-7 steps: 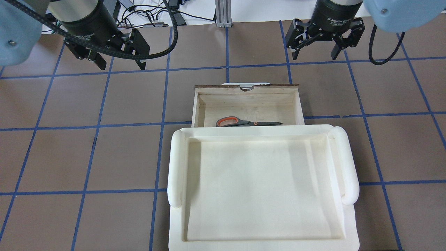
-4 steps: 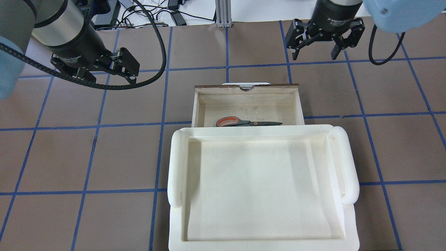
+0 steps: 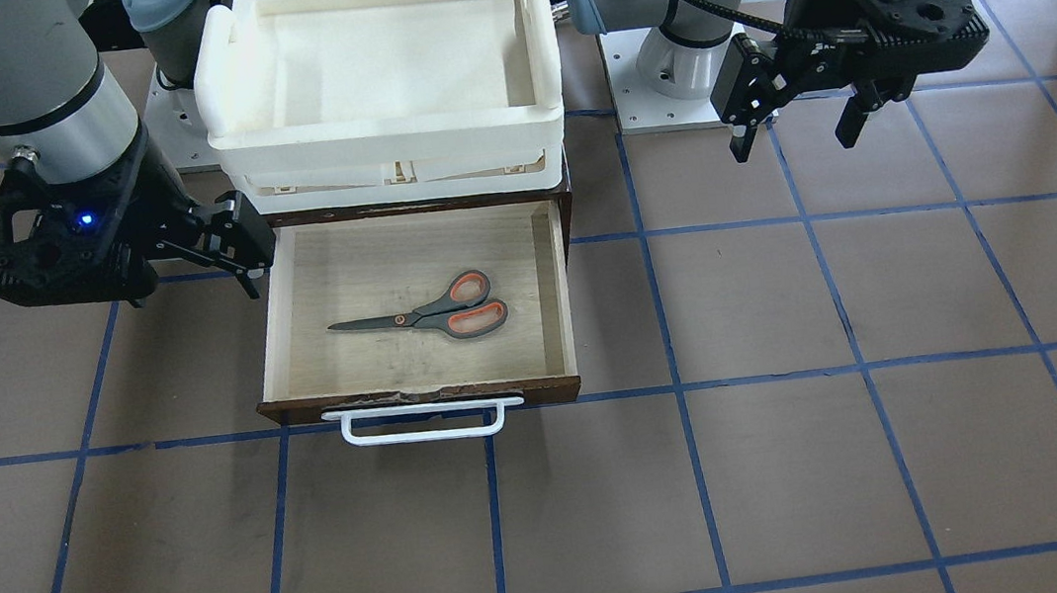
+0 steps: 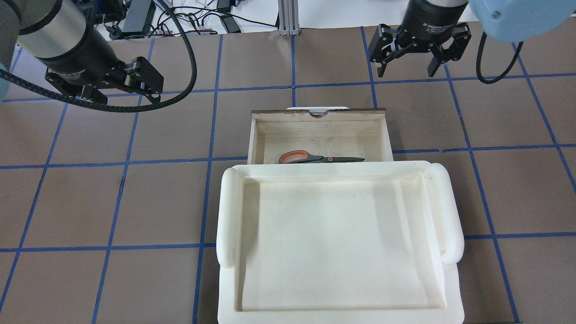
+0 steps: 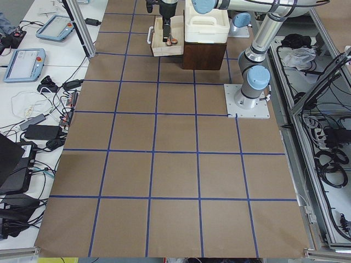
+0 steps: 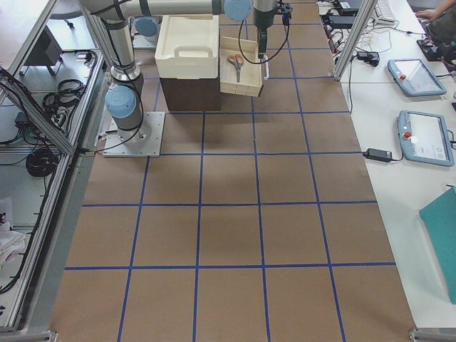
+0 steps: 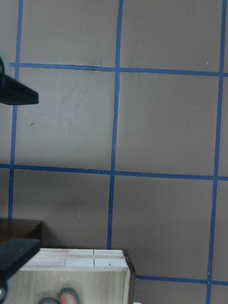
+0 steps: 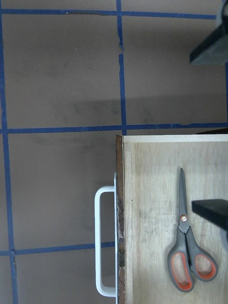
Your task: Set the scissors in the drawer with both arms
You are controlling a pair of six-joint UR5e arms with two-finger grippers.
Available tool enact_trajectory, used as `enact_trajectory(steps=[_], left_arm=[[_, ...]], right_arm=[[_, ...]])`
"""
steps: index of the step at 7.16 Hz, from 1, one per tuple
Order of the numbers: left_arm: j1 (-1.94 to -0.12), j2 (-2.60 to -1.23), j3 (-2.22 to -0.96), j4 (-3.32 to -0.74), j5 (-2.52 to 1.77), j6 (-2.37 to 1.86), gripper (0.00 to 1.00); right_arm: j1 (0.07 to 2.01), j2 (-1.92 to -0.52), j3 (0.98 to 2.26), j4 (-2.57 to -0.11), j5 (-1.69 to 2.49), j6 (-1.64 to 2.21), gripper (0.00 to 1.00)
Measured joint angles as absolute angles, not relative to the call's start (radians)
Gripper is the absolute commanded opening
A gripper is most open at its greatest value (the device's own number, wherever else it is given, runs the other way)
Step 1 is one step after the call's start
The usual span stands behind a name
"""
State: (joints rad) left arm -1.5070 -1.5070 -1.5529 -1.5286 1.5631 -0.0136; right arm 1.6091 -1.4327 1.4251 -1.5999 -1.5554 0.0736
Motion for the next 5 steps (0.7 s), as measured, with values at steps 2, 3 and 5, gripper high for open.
enact_trajectory(steps=[2,3,5], left_arm=[[-1.511,-1.516,-1.543,-1.541,1.566,-0.022,1.00],[-1.513,-1.517,-1.543,-1.539,1.567,-0.017,1.00],[-1.515,-1.521,-1.542,-1.530,1.567,0.036,1.00]], right_arm=[[1.609,-1.432,1.426,-1.601,-1.555,0.074,1.00],[1.609,-1.432,1.427,-1.601,-1.556,0.074,1.00],[1.609,-1.431,1.428,-1.602,-1.556,0.073,1.00]])
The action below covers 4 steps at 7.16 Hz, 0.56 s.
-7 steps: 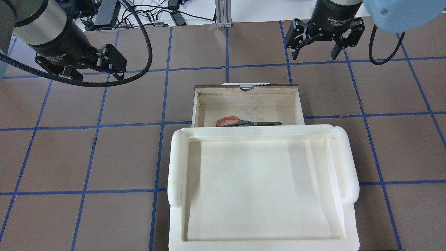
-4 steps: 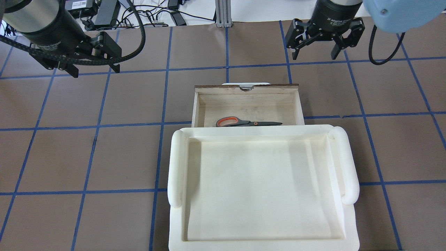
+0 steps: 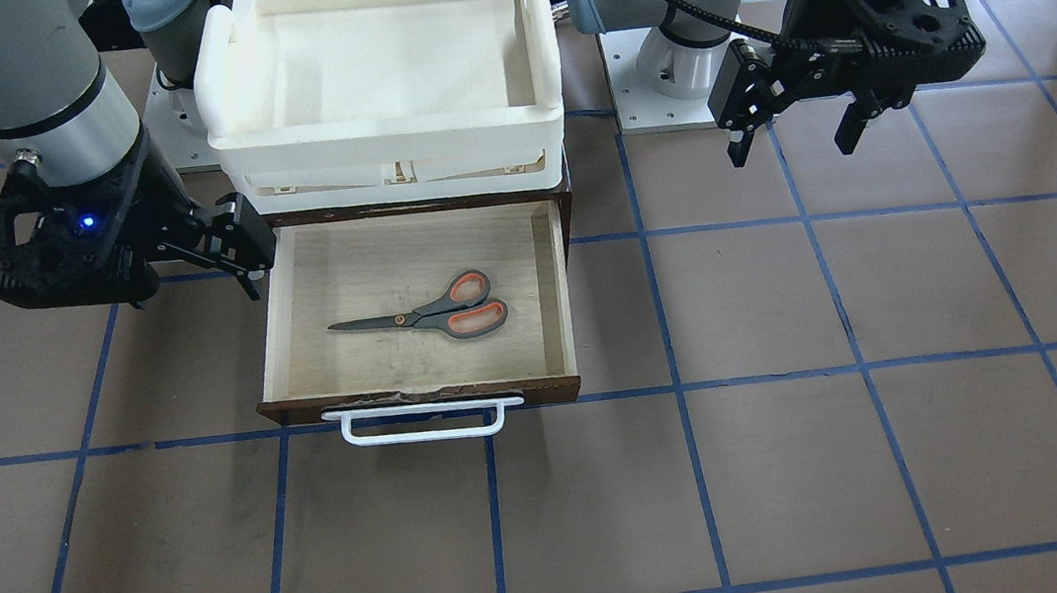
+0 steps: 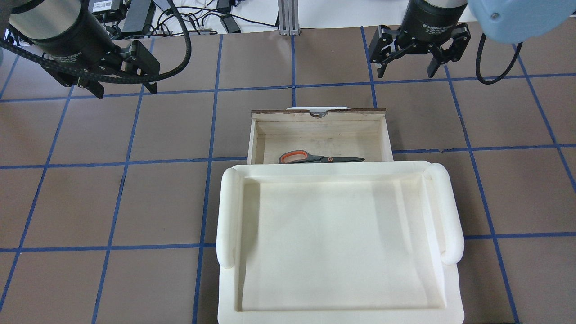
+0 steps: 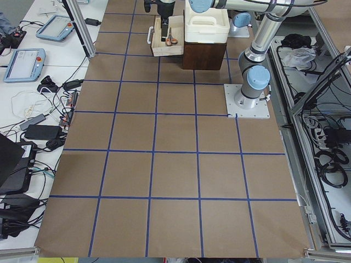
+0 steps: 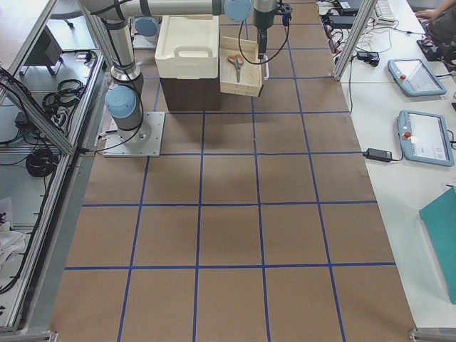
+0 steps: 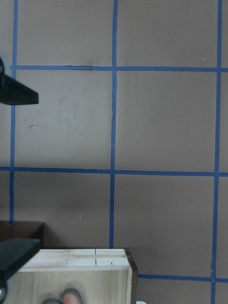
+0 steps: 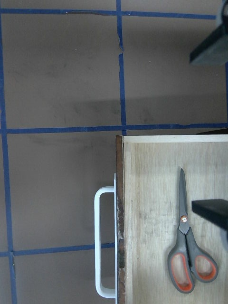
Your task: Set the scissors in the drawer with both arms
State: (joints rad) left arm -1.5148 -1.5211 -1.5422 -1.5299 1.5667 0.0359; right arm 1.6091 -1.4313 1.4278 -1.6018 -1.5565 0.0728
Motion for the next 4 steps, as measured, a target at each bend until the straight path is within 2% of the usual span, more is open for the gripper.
enact_trajectory(steps=[4], left_arm=[[-1.515,-1.523,-1.546,-1.526,1.560,0.069,1.00]], right_arm=[[1.609,-1.432,1.428,-1.601,-1.557,0.074,1.00]])
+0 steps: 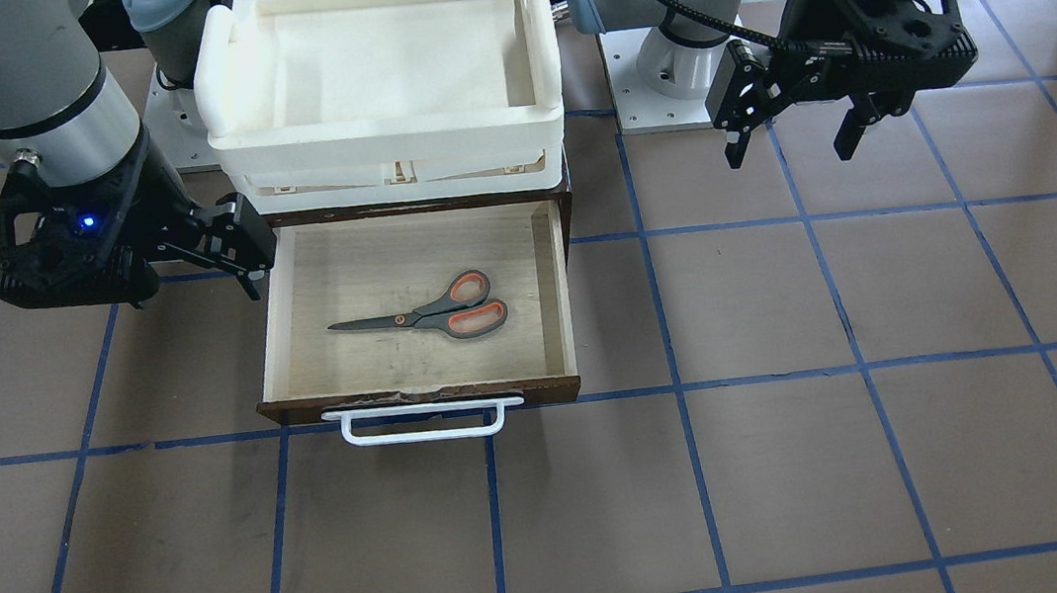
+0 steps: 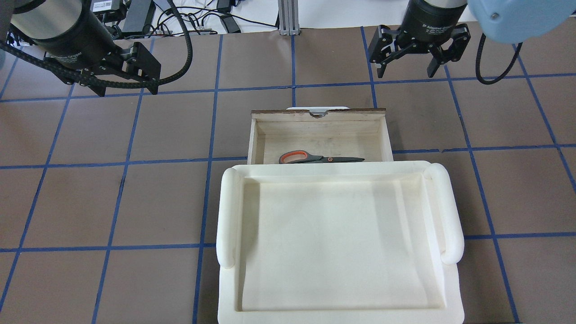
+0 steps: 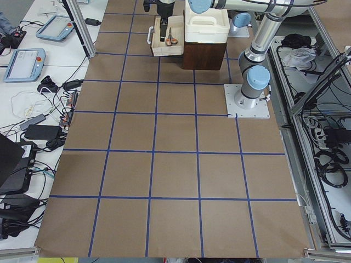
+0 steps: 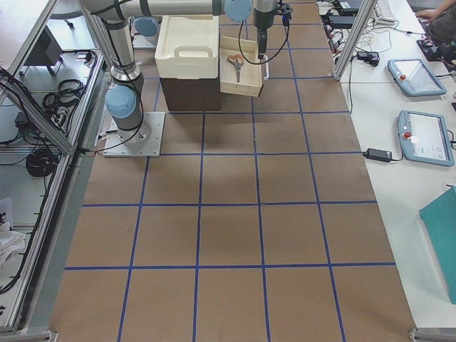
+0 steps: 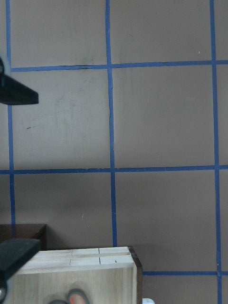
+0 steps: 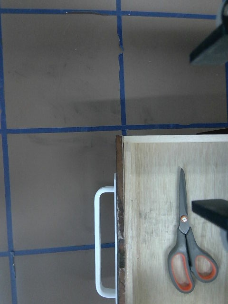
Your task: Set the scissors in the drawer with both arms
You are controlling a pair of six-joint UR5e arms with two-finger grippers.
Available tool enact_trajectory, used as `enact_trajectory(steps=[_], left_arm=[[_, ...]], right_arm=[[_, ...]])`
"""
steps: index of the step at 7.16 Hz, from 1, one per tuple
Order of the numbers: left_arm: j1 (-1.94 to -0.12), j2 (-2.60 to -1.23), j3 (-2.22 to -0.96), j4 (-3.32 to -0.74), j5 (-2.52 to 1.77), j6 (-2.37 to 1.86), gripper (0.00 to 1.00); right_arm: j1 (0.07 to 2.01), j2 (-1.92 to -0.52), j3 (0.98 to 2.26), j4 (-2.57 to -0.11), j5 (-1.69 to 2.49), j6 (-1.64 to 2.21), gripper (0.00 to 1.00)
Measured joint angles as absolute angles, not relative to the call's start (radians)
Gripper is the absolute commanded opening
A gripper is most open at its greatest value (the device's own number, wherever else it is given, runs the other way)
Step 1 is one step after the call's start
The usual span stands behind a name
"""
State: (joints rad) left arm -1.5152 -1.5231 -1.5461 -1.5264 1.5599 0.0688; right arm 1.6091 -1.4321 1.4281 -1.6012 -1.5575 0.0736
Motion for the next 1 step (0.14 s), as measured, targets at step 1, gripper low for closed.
enact_trajectory(steps=[1], left_arm=[[-1.515,-1.523,-1.547,-1.526,1.559,0.070,1.00]], right_arm=[[1.609,-1.433,1.428,-1.598,-1.560,0.074,1.00]])
